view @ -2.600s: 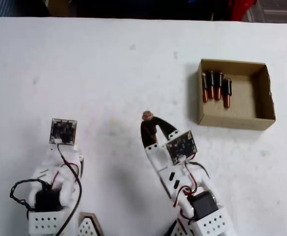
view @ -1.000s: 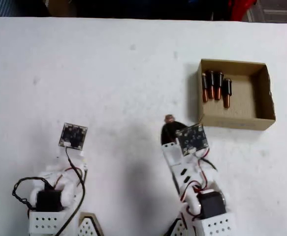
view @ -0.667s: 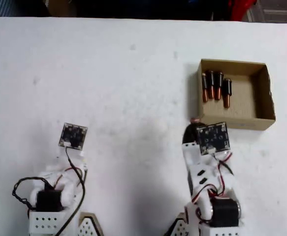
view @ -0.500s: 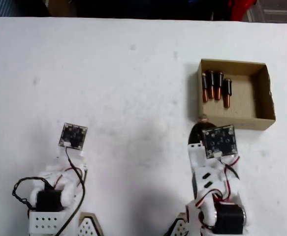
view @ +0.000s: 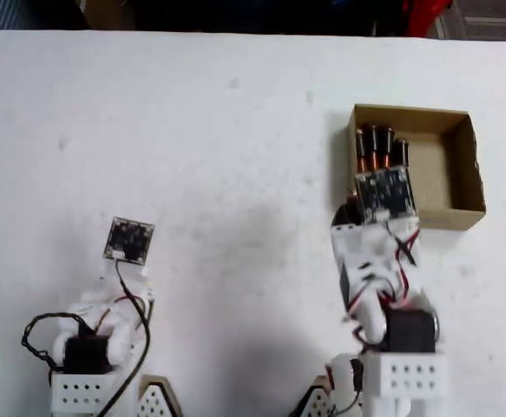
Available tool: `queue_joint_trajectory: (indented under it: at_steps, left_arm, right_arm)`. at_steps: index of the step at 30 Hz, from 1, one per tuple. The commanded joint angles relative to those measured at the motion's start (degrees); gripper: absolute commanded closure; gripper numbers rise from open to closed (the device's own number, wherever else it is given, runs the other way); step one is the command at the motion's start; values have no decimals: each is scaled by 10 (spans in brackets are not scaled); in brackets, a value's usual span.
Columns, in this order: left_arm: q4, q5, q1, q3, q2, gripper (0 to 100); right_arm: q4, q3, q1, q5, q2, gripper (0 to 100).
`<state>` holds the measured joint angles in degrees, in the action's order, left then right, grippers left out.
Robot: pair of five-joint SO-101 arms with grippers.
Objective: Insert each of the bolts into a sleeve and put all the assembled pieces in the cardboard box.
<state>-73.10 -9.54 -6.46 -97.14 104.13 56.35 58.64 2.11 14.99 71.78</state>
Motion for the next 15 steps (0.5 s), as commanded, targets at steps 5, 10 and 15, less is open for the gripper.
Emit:
queue_joint_trajectory:
  at_steps: [5, 10, 15]
  left_arm:
    - [-6, -7, 3, 2, 6, 977]
    - [-6, -7, 3, 2, 6, 977]
    - [-6, -7, 3, 2, 6, 977]
  right_arm:
    - [-64, -114, -96, 4, -139, 982]
    - [-68, -186, -103, 8, -256, 982]
    - [-67, -283, -128, 8, -392, 981]
